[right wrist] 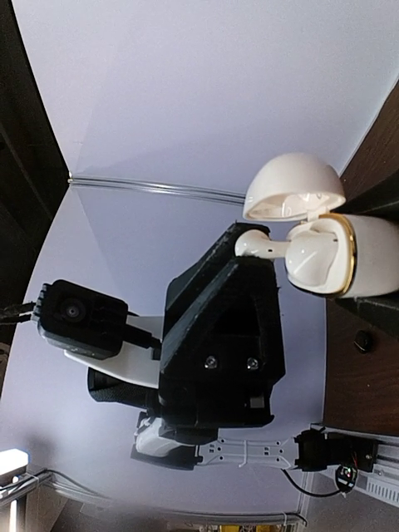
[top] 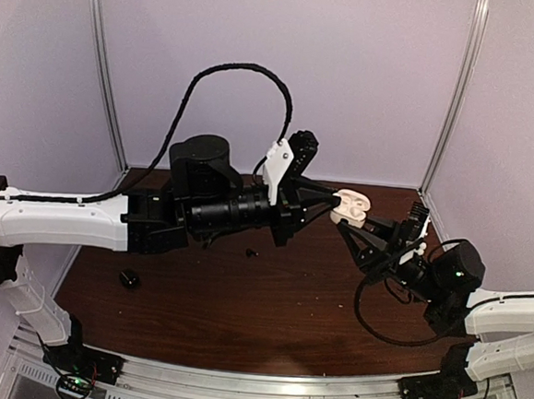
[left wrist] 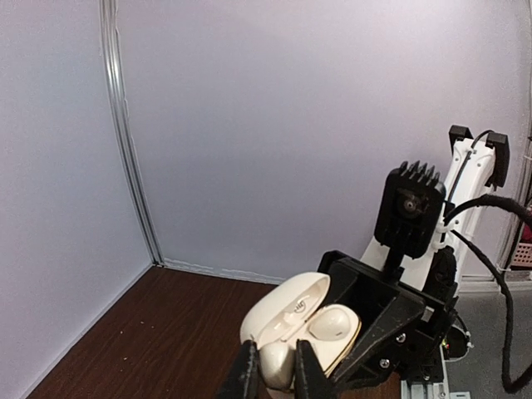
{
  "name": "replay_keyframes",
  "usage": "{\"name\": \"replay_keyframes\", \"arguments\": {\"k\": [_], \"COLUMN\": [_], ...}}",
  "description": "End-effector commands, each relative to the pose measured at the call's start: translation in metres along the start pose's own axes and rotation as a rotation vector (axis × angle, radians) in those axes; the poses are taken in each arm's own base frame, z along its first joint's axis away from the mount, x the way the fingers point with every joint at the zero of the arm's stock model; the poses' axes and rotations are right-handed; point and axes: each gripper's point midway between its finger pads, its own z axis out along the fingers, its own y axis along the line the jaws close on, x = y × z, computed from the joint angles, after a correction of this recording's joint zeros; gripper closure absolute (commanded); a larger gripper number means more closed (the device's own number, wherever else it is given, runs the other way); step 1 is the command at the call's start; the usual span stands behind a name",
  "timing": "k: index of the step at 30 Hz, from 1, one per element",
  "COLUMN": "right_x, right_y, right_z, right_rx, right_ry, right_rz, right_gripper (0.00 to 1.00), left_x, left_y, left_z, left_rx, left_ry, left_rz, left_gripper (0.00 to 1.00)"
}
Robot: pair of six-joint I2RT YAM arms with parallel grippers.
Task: Insert the wireless bluetooth earbuds into the charging case
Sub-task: Place the left earbud in the left side groove of the charging case.
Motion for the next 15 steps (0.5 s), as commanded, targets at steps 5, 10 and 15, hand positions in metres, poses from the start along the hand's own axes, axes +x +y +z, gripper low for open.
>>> {"name": "replay_keyframes", "arguments": {"k": [5,10,15], "right_x": [-0.025,-0.024,-0.020], "right_y": [0.000,-0.002,-0.004], "right_z": [-0.002,-0.005,-0.006], "right_rx": [0.006,0.024,0.036], "right_ry": [-0.086,-0.084,-0.077], "right_rz": [-0.002,0.005,0.014], "right_gripper": [1.00,1.00,1.00], "left_x": [0.001,-0.008,-0.009], "left_y": [0.006,0.004,-0.001], "left_z": [0.005,0.001,-0.002], "left_rx": [-0.033,-0.022,0.007], "left_ry": [0.026,0.013,0.016], "left_rz": [-0.004,0.007,0.025], "left_gripper": [0.81,0.76,0.66]}}
